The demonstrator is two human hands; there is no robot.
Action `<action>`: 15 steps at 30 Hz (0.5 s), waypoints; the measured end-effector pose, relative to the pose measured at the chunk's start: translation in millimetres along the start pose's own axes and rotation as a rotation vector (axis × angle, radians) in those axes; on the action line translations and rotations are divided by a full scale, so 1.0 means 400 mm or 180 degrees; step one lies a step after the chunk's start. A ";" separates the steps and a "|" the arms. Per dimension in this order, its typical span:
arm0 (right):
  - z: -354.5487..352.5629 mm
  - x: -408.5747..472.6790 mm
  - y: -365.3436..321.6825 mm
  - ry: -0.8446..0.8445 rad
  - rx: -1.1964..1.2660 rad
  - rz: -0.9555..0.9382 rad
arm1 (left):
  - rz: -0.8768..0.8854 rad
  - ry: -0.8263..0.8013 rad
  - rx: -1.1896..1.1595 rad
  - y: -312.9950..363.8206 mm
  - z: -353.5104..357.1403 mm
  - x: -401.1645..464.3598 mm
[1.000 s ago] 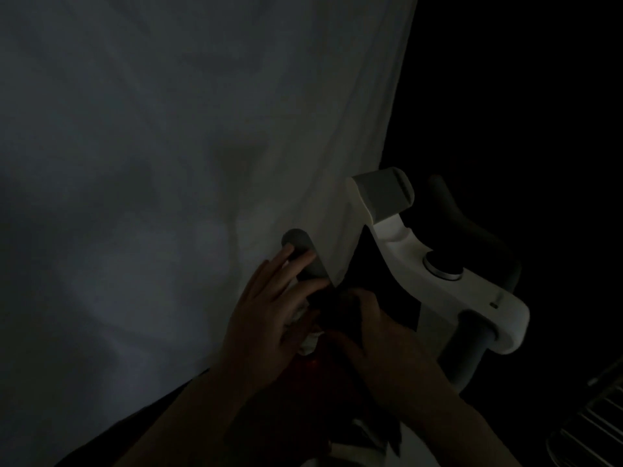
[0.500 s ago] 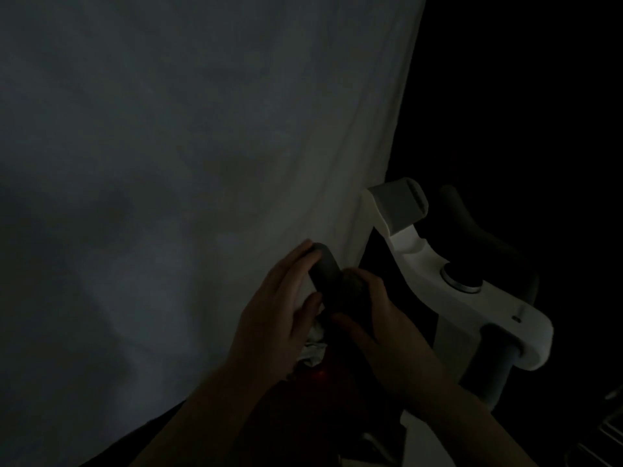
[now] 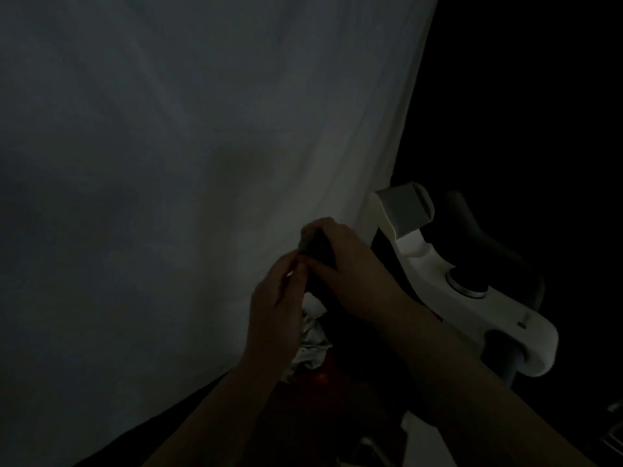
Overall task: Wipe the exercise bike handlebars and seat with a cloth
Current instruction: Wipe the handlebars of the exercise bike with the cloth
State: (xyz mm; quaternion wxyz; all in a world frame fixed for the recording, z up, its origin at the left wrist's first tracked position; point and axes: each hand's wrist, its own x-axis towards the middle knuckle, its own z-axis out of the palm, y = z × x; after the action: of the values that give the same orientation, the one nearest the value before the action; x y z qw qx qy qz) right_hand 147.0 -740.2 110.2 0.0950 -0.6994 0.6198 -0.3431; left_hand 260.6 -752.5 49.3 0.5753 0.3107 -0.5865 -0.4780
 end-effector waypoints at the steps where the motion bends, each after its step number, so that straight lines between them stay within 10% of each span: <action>1: -0.001 -0.006 0.004 0.0083 0.0391 0.0223 | -0.0029 -0.0027 -0.0057 0.003 -0.002 0.000; 4: 0.014 -0.080 0.001 0.0400 0.1254 0.1003 | -0.0029 -0.0239 0.0028 0.012 -0.016 -0.004; 10: 0.049 -0.083 -0.007 0.0688 -0.0039 0.0618 | 0.0234 -0.0223 0.0341 0.003 -0.004 -0.036; 15: -0.014 -0.155 0.026 -0.0134 -0.0973 0.0646 | 0.0678 -0.0372 0.0724 -0.001 -0.002 -0.047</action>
State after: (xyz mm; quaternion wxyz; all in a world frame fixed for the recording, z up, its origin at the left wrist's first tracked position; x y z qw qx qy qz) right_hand 135.6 -682.9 85.9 0.0347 -0.6466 0.7299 -0.2189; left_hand 264.1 -735.5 41.6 0.5488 0.2816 -0.6989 -0.3621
